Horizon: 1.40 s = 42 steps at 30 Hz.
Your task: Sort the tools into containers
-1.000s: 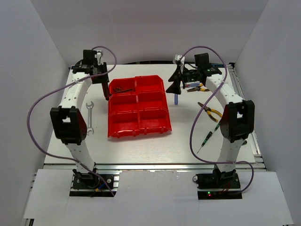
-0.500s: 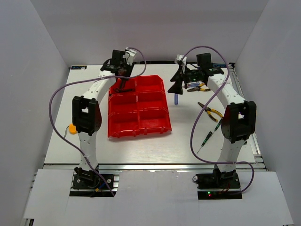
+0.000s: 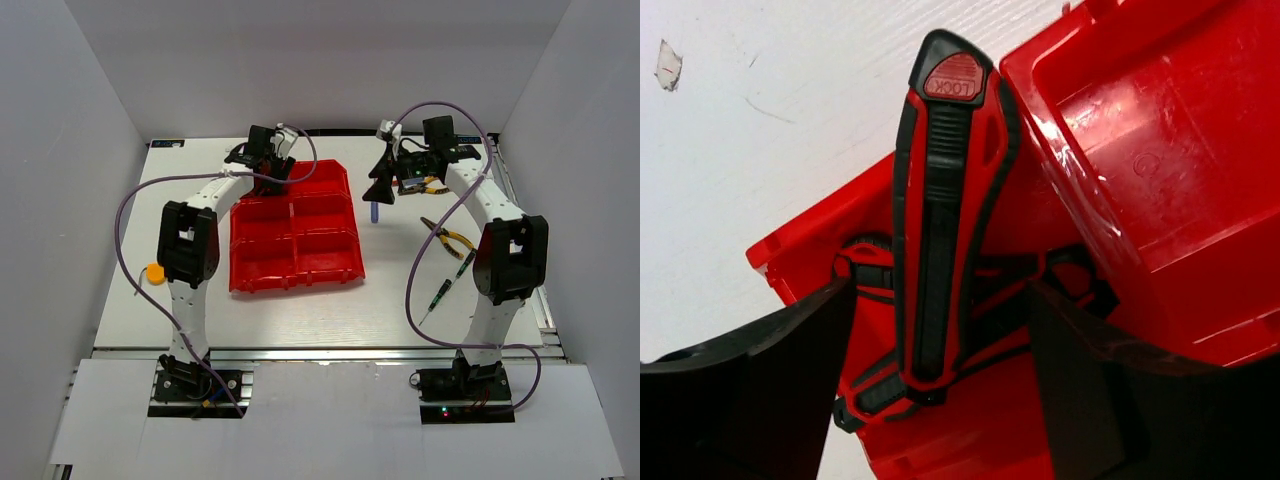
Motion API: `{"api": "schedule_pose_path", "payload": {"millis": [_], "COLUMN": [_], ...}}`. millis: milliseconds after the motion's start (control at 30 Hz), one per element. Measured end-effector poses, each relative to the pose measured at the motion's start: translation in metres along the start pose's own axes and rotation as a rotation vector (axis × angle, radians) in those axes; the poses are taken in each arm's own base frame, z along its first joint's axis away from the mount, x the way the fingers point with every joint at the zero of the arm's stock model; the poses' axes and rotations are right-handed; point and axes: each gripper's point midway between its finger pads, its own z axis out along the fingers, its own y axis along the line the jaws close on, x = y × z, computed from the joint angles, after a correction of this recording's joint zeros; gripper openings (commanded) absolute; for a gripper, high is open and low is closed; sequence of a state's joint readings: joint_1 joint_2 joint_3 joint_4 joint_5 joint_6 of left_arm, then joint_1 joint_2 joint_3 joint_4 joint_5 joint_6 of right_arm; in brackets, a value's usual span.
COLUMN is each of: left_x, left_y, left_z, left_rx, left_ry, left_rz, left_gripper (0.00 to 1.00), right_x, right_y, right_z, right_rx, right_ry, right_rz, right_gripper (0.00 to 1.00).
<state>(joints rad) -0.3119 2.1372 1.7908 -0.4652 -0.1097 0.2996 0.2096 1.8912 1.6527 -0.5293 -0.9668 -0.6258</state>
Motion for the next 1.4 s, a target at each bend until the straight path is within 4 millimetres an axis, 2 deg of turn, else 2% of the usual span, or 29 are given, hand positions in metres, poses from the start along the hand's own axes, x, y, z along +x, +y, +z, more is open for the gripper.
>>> {"api": "schedule_pose_path", "payload": {"millis": [133, 267, 367, 533, 667, 767, 833, 933, 1000, 1133, 1267, 1400], "left_x": [0.005, -0.010, -0.026, -0.061, -0.063, -0.049, -0.032, 0.004, 0.027, 0.062, 0.078, 0.087], "left_y": [-0.004, -0.007, -0.003, 0.011, 0.016, 0.017, 0.017, 0.028, 0.042, 0.061, 0.055, 0.049], "left_z": [-0.008, -0.025, -0.047, -0.096, -0.133, -0.155, -0.166, -0.182, -0.192, -0.209, -0.214, -0.211], "left_rx": [0.001, 0.001, -0.008, -0.037, -0.051, -0.054, -0.047, -0.050, -0.066, -0.098, -0.075, -0.052], "left_ry": [0.008, -0.033, -0.081, -0.204, -0.258, -0.270, -0.260, -0.233, -0.223, -0.217, -0.203, -0.179], "left_rz": [0.004, -0.004, -0.025, -0.081, -0.171, -0.273, -0.351, -0.497, -0.606, -0.768, -0.837, -0.868], "left_gripper": [0.82, 0.83, 0.85, 0.91, 0.94, 0.96, 0.96, 0.96, 0.96, 0.96, 0.96, 0.96], "right_x": [0.001, 0.005, 0.007, 0.010, 0.014, 0.026, 0.040, 0.071, 0.094, 0.132, 0.164, 0.197], "right_y": [0.000, 0.000, -0.001, 0.002, -0.004, -0.014, -0.021, -0.029, -0.031, -0.033, -0.040, -0.038], "right_z": [0.000, -0.002, -0.004, -0.011, -0.021, -0.031, -0.036, -0.047, -0.055, -0.079, -0.116, -0.144], "right_rx": [0.001, 0.006, 0.013, 0.022, 0.073, 0.138, 0.190, 0.270, 0.305, 0.361, 0.421, 0.442], "right_ry": [0.005, 0.018, 0.026, 0.042, 0.073, 0.128, 0.185, 0.292, 0.368, 0.494, 0.604, 0.703], "right_rz": [-0.009, -0.009, -0.012, -0.008, -0.002, 0.015, 0.032, 0.064, 0.091, 0.130, 0.128, 0.137], "right_gripper": [0.89, 0.89, 0.89, 0.89, 0.89, 0.89, 0.89, 0.89, 0.89, 0.89, 0.89, 0.89]}}
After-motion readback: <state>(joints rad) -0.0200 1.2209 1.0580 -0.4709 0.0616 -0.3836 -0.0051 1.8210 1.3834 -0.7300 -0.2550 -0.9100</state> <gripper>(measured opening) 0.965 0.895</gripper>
